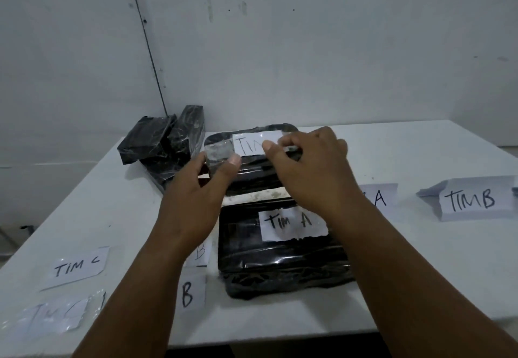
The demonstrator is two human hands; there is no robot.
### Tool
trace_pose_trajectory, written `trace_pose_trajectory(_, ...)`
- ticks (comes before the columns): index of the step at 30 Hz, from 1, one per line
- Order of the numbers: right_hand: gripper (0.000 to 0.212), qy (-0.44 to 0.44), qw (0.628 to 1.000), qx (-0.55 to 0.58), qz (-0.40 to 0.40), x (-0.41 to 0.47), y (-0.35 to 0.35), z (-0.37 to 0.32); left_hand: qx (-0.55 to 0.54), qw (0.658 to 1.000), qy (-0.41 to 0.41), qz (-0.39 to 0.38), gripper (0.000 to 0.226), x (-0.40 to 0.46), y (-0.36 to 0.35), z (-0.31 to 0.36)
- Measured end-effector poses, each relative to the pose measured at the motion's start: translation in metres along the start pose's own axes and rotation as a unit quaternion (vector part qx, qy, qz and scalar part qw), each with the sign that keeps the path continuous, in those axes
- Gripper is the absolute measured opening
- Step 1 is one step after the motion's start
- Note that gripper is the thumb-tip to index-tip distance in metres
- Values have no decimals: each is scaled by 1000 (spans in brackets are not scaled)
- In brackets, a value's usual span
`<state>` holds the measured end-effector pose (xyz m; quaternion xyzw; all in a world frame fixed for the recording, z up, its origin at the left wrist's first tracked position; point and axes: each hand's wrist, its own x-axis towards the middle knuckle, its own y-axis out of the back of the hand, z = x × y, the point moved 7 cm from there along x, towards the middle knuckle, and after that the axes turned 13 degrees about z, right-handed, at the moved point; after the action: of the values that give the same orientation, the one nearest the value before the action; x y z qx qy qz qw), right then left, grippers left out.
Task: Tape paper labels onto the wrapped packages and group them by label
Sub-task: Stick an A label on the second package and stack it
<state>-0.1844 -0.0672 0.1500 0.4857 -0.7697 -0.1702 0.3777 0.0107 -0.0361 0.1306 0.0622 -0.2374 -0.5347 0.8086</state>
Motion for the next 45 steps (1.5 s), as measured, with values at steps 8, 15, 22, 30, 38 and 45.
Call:
trace_pose_trajectory(8, 51, 33, 998, 41, 31, -72, 47, 41, 73, 990, -38, -118, 113, -75, 4, 0)
trace_pose_trajectory(15, 88, 116, 992, 11, -41, -100, 44, 53, 195, 970, -124, -80, 102, -80, 5, -11)
trace_pose_trajectory(22, 90, 142, 990, -11, -3, -90, 20, 54, 182, 970, -133, -88, 96, -51, -3, -26)
trace_pose_trajectory(30, 97, 145, 984, -98, 35, -75, 5, 49, 154, 974, -136, -98, 114, -29, -4, -32)
trace_pose_trajectory(38, 61, 278, 949, 27, 148, -112, 12, -24, 129, 985, -109, 40, 66, -15, 84, -52)
trace_pose_trajectory(45, 22, 268, 953, 139, 24, -138, -56, -48, 240, 969, -49, 22, 44, -25, 134, -99)
